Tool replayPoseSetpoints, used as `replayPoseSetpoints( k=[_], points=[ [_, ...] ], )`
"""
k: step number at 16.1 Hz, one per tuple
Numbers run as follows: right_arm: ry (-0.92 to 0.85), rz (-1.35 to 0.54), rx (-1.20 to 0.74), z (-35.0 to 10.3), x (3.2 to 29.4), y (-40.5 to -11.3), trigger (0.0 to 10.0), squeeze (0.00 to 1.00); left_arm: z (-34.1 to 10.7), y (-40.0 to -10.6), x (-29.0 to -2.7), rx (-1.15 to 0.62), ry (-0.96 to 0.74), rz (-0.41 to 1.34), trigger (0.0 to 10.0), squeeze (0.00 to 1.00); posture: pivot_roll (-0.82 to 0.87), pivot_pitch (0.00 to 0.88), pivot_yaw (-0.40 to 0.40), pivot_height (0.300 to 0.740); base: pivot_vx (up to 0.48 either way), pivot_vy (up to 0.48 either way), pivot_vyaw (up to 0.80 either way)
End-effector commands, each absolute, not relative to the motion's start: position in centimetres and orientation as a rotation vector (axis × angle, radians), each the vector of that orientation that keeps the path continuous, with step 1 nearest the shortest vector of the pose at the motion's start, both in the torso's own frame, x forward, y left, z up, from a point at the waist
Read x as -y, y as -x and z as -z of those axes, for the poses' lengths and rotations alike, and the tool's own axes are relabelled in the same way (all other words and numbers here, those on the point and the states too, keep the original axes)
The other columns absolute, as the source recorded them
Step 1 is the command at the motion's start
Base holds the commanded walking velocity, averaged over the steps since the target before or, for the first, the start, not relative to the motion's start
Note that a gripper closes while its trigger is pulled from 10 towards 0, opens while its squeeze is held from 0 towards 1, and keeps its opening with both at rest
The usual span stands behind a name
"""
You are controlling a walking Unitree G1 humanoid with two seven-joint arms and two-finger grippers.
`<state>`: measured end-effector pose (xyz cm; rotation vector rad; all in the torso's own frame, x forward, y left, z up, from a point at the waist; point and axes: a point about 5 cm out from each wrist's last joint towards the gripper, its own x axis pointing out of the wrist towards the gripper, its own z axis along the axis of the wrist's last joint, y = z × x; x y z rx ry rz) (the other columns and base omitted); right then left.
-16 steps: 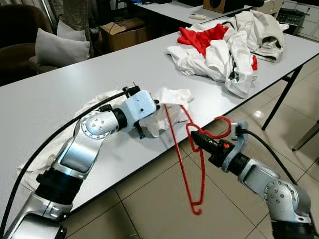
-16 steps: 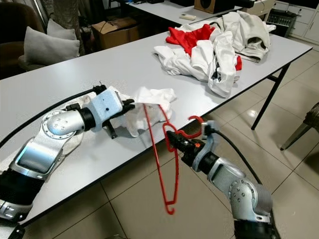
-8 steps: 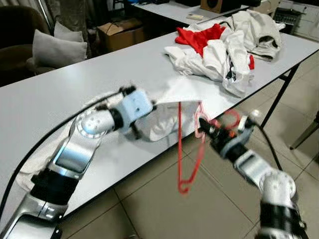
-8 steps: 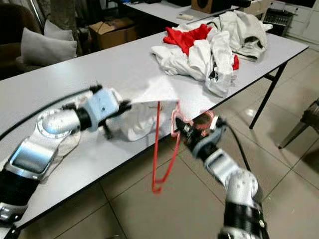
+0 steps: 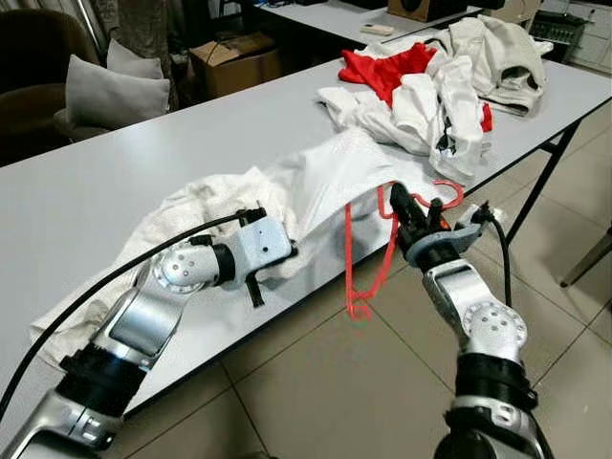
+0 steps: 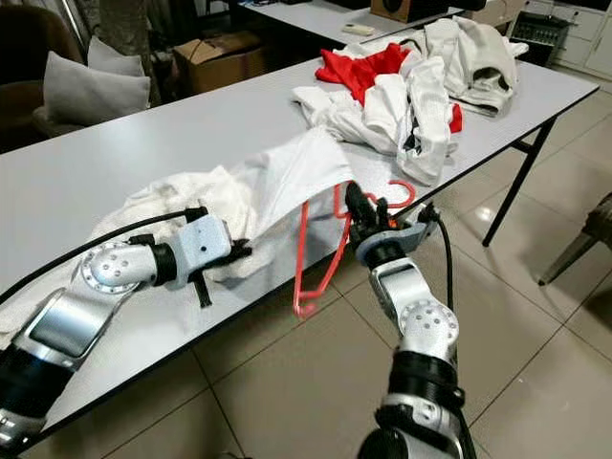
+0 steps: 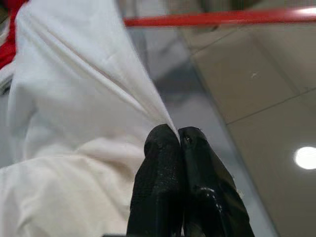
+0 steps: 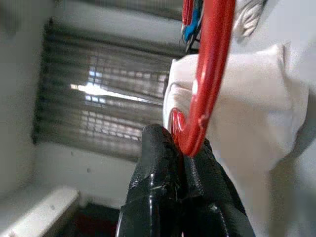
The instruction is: Hang hanger
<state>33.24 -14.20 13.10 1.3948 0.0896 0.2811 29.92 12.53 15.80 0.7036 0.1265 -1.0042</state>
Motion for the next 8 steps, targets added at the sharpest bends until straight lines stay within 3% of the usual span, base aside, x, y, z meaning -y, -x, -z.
replayPoseSetpoints(
  k=[1, 8],
  points=[
    [-1.459, -0.259, -0.033, -13.8, 14.2, -33.8, 10.0, 0.00, -16.1, -29.1, -11.9, -0.117, -0.680, 1.078, 0.0, 0.00, -0.13, 0.000, 0.087, 0.740, 0.000, 0.000, 0.00],
    [-1.477, -0.216, 0.013, -14.4, 13.9, -34.9, 10.0, 0.00, -16.5, -27.8, -11.1, -0.124, -0.628, 1.177, 0.0, 0.00, -0.13, 0.000, 0.083, 0.740, 0.000, 0.000, 0.00]
  ],
)
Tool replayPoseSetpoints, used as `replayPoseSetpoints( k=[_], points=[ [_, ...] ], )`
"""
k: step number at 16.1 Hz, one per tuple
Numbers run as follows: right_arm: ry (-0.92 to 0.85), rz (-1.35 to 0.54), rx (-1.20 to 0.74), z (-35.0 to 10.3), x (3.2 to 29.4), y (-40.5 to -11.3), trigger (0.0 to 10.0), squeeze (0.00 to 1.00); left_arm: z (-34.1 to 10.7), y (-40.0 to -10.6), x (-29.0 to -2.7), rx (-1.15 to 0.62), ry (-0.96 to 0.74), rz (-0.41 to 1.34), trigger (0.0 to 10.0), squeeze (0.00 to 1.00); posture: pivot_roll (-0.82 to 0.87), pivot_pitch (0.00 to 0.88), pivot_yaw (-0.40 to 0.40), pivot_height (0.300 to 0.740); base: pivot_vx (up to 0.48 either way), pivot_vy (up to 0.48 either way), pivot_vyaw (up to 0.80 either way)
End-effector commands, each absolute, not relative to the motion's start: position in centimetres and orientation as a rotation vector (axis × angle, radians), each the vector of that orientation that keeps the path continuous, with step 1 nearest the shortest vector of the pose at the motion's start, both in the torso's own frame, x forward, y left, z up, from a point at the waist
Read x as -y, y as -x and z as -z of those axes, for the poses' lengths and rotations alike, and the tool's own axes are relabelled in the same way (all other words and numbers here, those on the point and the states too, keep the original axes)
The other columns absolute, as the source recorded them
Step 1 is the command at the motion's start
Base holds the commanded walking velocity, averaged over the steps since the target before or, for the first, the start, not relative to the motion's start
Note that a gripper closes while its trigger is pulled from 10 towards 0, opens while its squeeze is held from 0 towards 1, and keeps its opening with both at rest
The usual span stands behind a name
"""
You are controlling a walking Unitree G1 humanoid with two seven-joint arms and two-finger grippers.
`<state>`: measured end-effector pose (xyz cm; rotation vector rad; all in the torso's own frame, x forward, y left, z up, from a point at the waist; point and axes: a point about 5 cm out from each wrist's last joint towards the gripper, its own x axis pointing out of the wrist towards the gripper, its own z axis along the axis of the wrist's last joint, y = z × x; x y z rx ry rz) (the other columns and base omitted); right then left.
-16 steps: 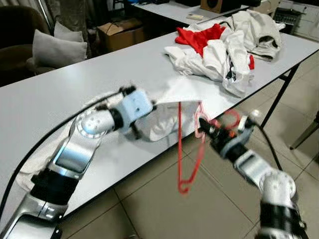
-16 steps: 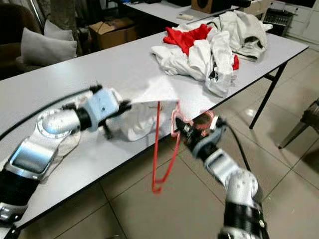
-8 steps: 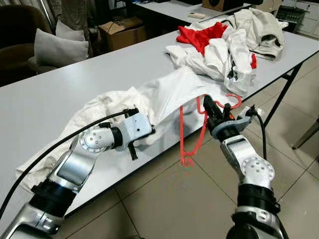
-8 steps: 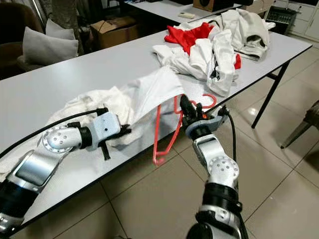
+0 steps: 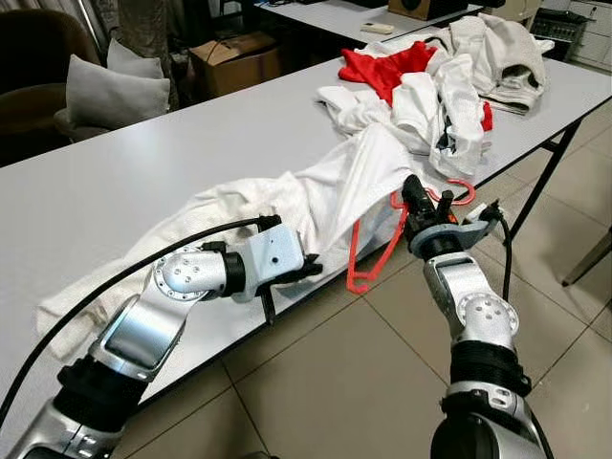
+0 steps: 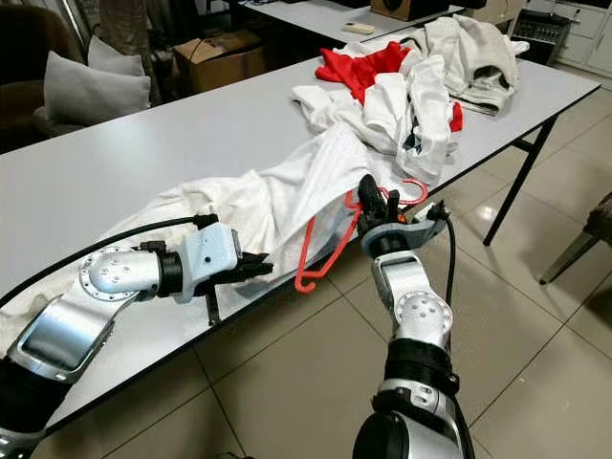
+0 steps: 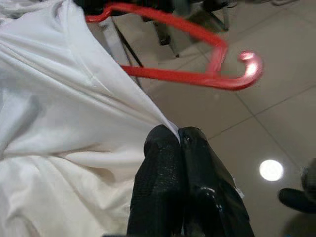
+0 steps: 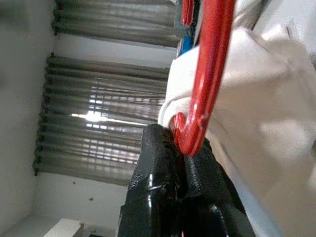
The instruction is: Hang hanger
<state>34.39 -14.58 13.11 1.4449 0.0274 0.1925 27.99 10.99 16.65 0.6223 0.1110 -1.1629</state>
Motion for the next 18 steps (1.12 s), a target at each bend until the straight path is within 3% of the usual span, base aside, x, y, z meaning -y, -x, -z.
replayPoseSetpoints(
  k=[1, 6, 11, 14, 18],
  points=[
    [-1.483, -0.199, 0.018, -14.5, 13.9, -35.3, 10.0, 0.00, -16.6, -27.3, -10.9, -0.134, -0.609, 1.214, 0.0, 0.00, -0.13, 0.000, 0.078, 0.740, 0.000, 0.000, 0.00],
    [-1.468, -0.117, 0.007, -14.6, 13.5, -36.9, 10.0, 0.00, -17.2, -26.4, -9.4, -0.123, -0.514, 1.285, 0.0, 0.00, -0.13, 0.000, 0.078, 0.740, 0.000, 0.000, 0.00],
    [-1.307, -0.123, -0.089, -14.2, 11.7, -37.6, 10.0, 0.00, -19.1, -27.1, -8.1, -0.042, -0.433, 1.260, 0.0, 0.00, -0.13, 0.000, 0.078, 0.740, 0.000, 0.000, 0.00],
    [-1.180, -0.194, -0.115, -14.5, 10.6, -37.5, 10.0, 0.00, -20.9, -28.5, -7.6, 0.028, -0.416, 1.178, 0.0, 0.00, -0.13, 0.000, 0.081, 0.740, 0.000, 0.000, 0.00],
    [-1.162, -0.271, -0.083, -15.2, 10.7, -36.3, 10.0, 0.00, -22.5, -30.3, -7.7, 0.095, -0.377, 1.042, 0.0, 0.00, -0.14, 0.000, 0.093, 0.740, 0.000, 0.000, 0.00]
  ],
)
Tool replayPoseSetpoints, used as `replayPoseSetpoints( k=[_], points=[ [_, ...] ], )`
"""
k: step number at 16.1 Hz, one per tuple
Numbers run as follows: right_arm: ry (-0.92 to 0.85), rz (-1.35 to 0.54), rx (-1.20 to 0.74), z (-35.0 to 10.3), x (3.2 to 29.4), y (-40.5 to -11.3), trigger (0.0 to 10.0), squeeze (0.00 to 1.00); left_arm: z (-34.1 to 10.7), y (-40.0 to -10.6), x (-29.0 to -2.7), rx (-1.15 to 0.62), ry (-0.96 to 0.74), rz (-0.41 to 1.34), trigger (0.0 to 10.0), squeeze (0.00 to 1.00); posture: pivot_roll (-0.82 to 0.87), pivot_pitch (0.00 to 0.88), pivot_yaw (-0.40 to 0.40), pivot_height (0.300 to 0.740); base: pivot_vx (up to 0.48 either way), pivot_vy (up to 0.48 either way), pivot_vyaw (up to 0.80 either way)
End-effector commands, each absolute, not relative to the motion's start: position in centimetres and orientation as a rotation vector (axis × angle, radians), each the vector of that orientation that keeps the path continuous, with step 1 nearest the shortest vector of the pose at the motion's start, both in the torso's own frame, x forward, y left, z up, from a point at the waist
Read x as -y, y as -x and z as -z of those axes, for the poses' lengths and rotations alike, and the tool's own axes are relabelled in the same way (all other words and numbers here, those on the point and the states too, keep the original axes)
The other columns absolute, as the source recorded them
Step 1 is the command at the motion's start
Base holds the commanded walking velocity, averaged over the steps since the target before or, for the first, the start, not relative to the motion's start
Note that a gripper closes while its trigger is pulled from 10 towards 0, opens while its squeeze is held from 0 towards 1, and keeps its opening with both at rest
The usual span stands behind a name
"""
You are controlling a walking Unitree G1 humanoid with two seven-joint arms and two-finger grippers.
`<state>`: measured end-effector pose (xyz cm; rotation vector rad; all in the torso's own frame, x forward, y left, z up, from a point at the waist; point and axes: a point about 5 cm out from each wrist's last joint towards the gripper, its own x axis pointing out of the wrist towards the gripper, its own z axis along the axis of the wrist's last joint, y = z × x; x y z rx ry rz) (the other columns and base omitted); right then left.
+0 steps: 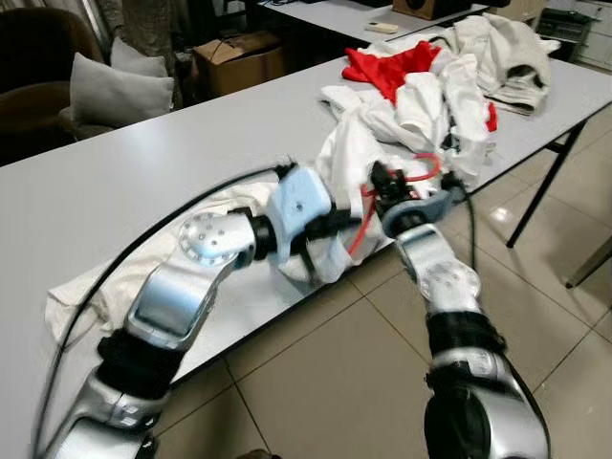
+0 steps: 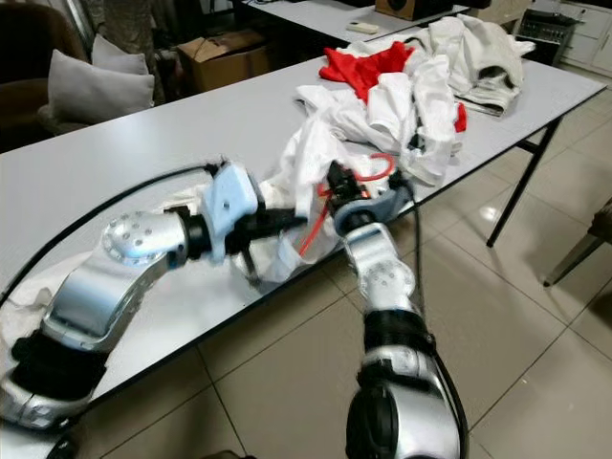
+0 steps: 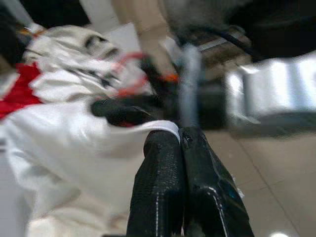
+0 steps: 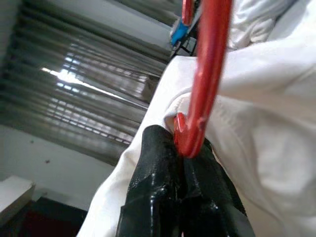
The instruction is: Hang hanger
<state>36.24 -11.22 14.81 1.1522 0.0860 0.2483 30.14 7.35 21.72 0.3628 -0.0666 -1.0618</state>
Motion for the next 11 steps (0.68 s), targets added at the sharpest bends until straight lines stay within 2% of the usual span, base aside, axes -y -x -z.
replayPoseSetpoints(
  k=[1, 2, 3, 4, 5, 6, 11],
  points=[
    [-1.119, -0.304, -0.101, -15.1, 10.7, -35.7, 10.0, 0.00, -23.8, -30.5, -7.2, 0.142, -0.270, 1.034, 0.0, 0.00, -0.15, 0.000, 0.105, 0.740, 0.000, 0.000, 0.00],
    [-1.113, -0.323, -0.102, -15.2, 10.6, -35.3, 10.0, 0.00, -24.3, -30.7, -7.0, 0.159, -0.237, 1.025, 0.0, 0.00, -0.16, 0.000, 0.114, 0.740, 0.000, 0.000, 0.00],
    [-1.143, -0.346, -0.075, -15.6, 10.7, -34.9, 10.0, 0.00, -24.6, -31.0, -6.9, 0.161, -0.234, 1.022, 0.5, 0.00, -0.16, 0.000, 0.121, 0.740, 0.000, 0.000, 0.00],
    [-1.160, -0.345, -0.059, -15.8, 10.9, -34.8, 10.0, 0.00, -24.3, -31.0, -7.0, 0.139, -0.252, 1.019, 10.0, 0.00, -0.16, 0.000, 0.133, 0.740, 0.000, 0.000, 0.00],
    [-1.168, -0.333, -0.038, -16.0, 11.4, -34.5, 10.0, 0.00, -23.7, -30.8, -6.9, 0.088, -0.260, 1.056, 10.0, 0.11, -0.17, 0.000, 0.144, 0.740, 0.000, 0.000, 0.00],
    [-1.169, -0.327, -0.023, -16.1, 11.7, -34.4, 10.0, 0.00, -23.4, -30.4, -6.9, 0.067, -0.253, 1.091, 10.0, 1.00, -0.17, 0.000, 0.145, 0.740, 0.000, 0.000, 0.00],
    [-1.132, -0.251, -0.034, -15.8, 13.2, -34.0, 10.0, 0.00, -23.3, -28.4, -7.3, -0.037, -0.265, 1.240, 10.0, 1.00, -0.16, 0.000, 0.129, 0.740, 0.000, 0.000, 0.00]
  ],
)
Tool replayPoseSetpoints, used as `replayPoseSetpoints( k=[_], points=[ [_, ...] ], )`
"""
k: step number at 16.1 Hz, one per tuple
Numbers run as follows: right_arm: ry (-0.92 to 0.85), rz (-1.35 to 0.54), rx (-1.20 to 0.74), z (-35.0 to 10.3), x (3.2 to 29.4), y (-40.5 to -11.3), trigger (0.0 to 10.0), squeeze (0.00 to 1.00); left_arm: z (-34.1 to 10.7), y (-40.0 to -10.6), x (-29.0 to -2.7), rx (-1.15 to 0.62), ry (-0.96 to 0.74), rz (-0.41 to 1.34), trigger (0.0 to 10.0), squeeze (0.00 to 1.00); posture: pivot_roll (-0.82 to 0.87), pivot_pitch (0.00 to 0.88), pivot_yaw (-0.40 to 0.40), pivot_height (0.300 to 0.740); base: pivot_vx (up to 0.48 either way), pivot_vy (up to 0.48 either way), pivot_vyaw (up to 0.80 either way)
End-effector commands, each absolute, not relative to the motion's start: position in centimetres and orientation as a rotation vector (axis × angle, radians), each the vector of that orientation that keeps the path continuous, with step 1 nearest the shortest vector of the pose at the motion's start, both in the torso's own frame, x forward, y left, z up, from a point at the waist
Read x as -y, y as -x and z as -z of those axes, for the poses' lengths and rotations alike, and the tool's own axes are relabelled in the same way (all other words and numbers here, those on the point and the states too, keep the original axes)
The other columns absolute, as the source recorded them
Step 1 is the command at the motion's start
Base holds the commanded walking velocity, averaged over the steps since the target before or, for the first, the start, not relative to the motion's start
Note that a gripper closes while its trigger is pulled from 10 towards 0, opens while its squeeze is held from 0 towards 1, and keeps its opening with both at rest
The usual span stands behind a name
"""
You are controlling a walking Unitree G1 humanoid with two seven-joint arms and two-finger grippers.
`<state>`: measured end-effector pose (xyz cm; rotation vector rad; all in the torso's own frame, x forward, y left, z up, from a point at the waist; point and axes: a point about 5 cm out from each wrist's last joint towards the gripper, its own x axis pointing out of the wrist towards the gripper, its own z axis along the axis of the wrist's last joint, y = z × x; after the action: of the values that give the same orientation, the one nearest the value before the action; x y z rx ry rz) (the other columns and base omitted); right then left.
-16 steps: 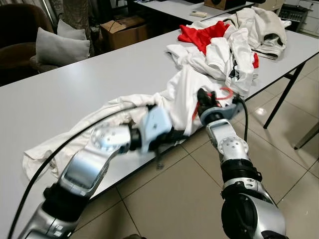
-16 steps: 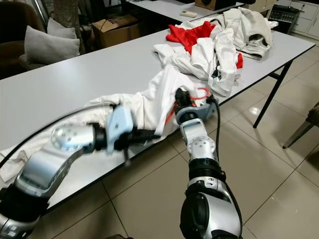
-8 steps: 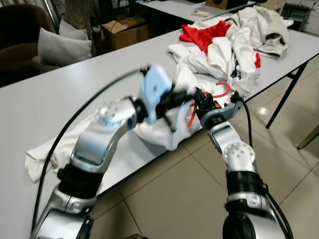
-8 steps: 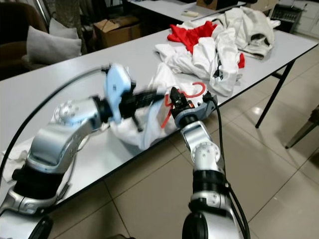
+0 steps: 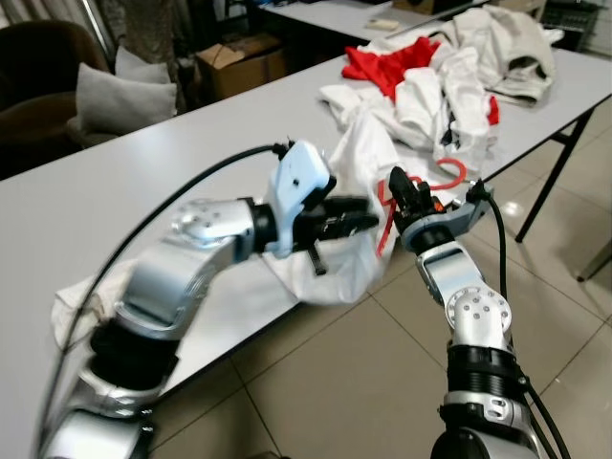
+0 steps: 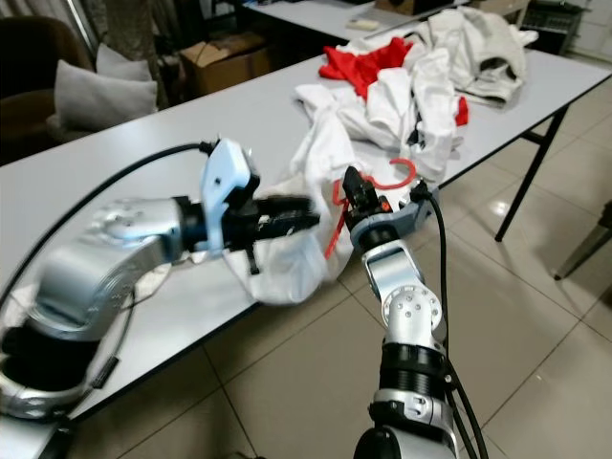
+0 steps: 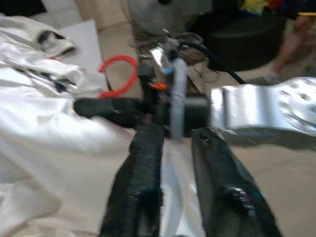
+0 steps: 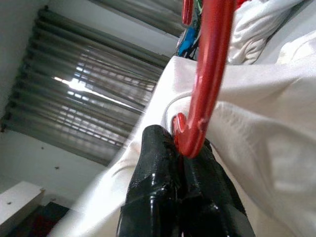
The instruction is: Hang hanger
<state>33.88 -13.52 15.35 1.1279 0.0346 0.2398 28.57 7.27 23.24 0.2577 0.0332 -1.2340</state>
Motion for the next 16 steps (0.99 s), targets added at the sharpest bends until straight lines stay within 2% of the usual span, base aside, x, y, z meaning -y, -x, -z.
replayPoseSetpoints(
  k=[1, 3, 5, 7, 8, 9, 10, 11, 12, 16],
  points=[
    [-1.138, -0.235, -0.038, -15.6, 13.5, -34.1, 10.0, 0.00, -23.2, -27.9, -7.1, -0.053, -0.253, 1.279, 10.0, 1.00, -0.15, 0.000, 0.123, 0.740, 0.000, 0.000, 0.00],
    [-1.138, -0.218, -0.037, -15.5, 14.0, -34.0, 10.0, 0.00, -23.2, -27.2, -7.4, -0.073, -0.245, 1.318, 10.0, 1.00, -0.14, 0.000, 0.119, 0.740, 0.000, 0.000, 0.00],
    [-1.127, -0.212, -0.039, -15.4, 14.0, -33.9, 10.0, 0.00, -23.3, -27.7, -7.8, -0.050, -0.231, 1.260, 10.0, 1.00, -0.14, 0.000, 0.125, 0.740, 0.000, 0.000, 0.00],
    [-1.032, -0.237, -0.024, -16.1, 14.2, -33.3, 10.0, 0.00, -23.4, -30.0, -9.7, 0.026, -0.130, 0.977, 10.0, 1.00, -0.15, 0.000, 0.125, 0.740, 0.000, 0.000, 0.00],
    [-1.004, -0.254, -0.019, -16.4, 14.2, -32.9, 10.0, 0.00, -22.9, -30.4, -10.4, 0.015, -0.105, 0.911, 10.0, 0.65, -0.15, 0.000, 0.125, 0.740, 0.000, 0.000, 0.00],
    [-0.917, -0.279, 0.012, -17.1, 14.6, -31.6, 10.0, 0.00, -21.3, -30.5, -12.5, 0.001, -0.091, 0.748, 10.0, 0.00, -0.15, 0.000, 0.116, 0.740, 0.000, 0.000, 0.00],
    [-0.849, -0.288, 0.036, -17.6, 15.0, -30.4, 10.0, 0.00, -20.2, -30.2, -13.9, 0.011, -0.122, 0.631, 10.0, 0.00, -0.15, 0.000, 0.111, 0.740, 0.000, 0.000, 0.00],
    [-0.830, -0.290, 0.038, -17.8, 15.1, -29.9, 10.0, 0.00, -19.6, -29.9, -14.4, 0.005, -0.115, 0.595, 10.0, 0.00, -0.15, 0.000, 0.109, 0.740, 0.000, 0.000, 0.00],
    [-0.773, -0.314, 0.034, -18.3, 14.9, -28.6, 10.0, 0.00, -18.4, -29.0, -15.3, -0.019, -0.034, 0.503, 10.0, 0.00, -0.16, 0.000, 0.102, 0.740, 0.000, 0.000, 0.00],
    [-0.710, -0.397, 0.033, -19.2, 14.3, -26.4, 10.0, 0.00, -16.1, -27.3, -15.7, -0.072, 0.013, 0.394, 10.0, 0.00, -0.15, 0.000, 0.078, 0.740, 0.000, -0.408, 0.15]
  ],
)
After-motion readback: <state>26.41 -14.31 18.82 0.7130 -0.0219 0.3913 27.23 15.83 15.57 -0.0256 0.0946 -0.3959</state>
